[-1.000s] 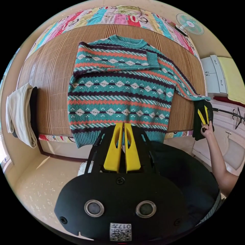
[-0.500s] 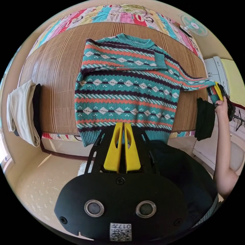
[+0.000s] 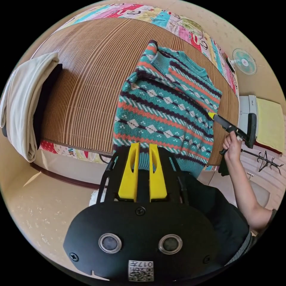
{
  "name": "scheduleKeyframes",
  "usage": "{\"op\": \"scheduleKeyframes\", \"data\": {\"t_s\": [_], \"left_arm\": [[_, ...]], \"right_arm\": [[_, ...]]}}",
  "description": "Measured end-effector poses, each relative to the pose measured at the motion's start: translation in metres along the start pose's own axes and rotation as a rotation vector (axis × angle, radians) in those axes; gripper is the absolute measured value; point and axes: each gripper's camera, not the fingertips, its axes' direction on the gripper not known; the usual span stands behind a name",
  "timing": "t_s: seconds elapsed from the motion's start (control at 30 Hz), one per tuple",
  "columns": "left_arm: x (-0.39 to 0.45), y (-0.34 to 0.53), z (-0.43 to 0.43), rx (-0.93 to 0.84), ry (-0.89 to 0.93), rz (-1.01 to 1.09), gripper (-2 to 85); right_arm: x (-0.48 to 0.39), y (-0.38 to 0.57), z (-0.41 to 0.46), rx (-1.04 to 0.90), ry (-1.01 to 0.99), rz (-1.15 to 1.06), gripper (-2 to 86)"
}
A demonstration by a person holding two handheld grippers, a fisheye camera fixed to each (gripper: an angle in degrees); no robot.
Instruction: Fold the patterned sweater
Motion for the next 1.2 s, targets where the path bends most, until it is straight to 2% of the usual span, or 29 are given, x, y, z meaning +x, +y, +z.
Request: {"op": "scheduleKeyframes", "data": {"t_s": [0.2,0.27,0.33,0.43,0.5,0.6,0.67,0.7,0.73,0.8,0.83,0.87,0.93,0.97,1.0,1.07,1.13,1.2], "left_arm": [[-0.113,-0.001,0.012,-0.218,0.012,0.049,13.2],[-0.142,-0.004,0.02,-0.319,0.104,0.054,13.8],[-0.157,-0.008,0.023,-0.365,0.122,0.052,13.9],[-0.169,-0.019,0.025,-0.424,0.162,0.079,13.0],[-0.172,-0.027,0.023,-0.472,0.193,0.096,10.1],[-0.178,-0.036,0.011,-0.59,0.306,0.133,4.6],[-0.187,-0.041,-0.022,-0.639,0.42,0.201,3.8],[-0.189,-0.042,-0.035,-0.634,0.452,0.239,3.6],[-0.192,-0.041,-0.064,-0.612,0.548,0.324,3.4],[-0.2,-0.038,-0.113,-0.564,0.77,0.405,3.3],[-0.208,-0.036,-0.146,-0.525,0.946,0.427,3.3],[-0.216,-0.033,-0.178,-0.479,1.107,0.449,3.4],[-0.224,-0.027,-0.221,-0.403,1.282,0.505,3.6],[-0.228,-0.024,-0.242,-0.346,1.351,0.528,3.7],[-0.23,-0.024,-0.25,-0.309,1.371,0.523,3.7],[-0.243,-0.033,-0.26,-0.159,1.382,0.378,4.0],[-0.249,-0.049,-0.247,-0.101,1.297,0.208,4.0],[-0.255,-0.069,-0.232,-0.046,1.193,0.001,3.9]], "right_arm": [[0.109,0.129,-0.013,-0.139,0.087,0.386,15.2],[0.131,0.151,-0.009,-0.209,0.05,0.463,18.7],[0.152,0.171,-0.002,-0.251,-0.054,0.529,19.8],[0.168,0.18,0.019,-0.319,-0.213,0.542,17.7],[0.17,0.182,0.027,-0.334,-0.291,0.511,9.8],[0.165,0.193,0.001,-0.236,-0.335,0.439,4.7],[0.177,0.219,-0.022,-0.113,-0.544,0.46,4.0],[0.188,0.239,-0.041,0.033,-0.78,0.454,3.6],[0.193,0.258,-0.065,0.192,-0.977,0.406,3.3],[0.19,0.278,-0.106,0.368,-1.126,0.287,3.0],[0.187,0.289,-0.134,0.486,-1.198,0.228,2.8],[0.186,0.294,-0.146,0.547,-1.23,0.208,2.7],[0.186,0.304,-0.18,0.747,-1.301,0.162,2.5],[0.188,0.304,-0.184,0.78,-1.307,0.17,2.5],[0.195,0.299,-0.186,0.825,-1.3,0.227,2.5],[0.212,0.282,-0.174,0.825,-1.26,0.413,2.4],[0.239,0.247,-0.15,0.808,-1.211,0.654,2.3],[0.255,0.204,-0.135,0.802,-1.226,0.724,2.2]]}}
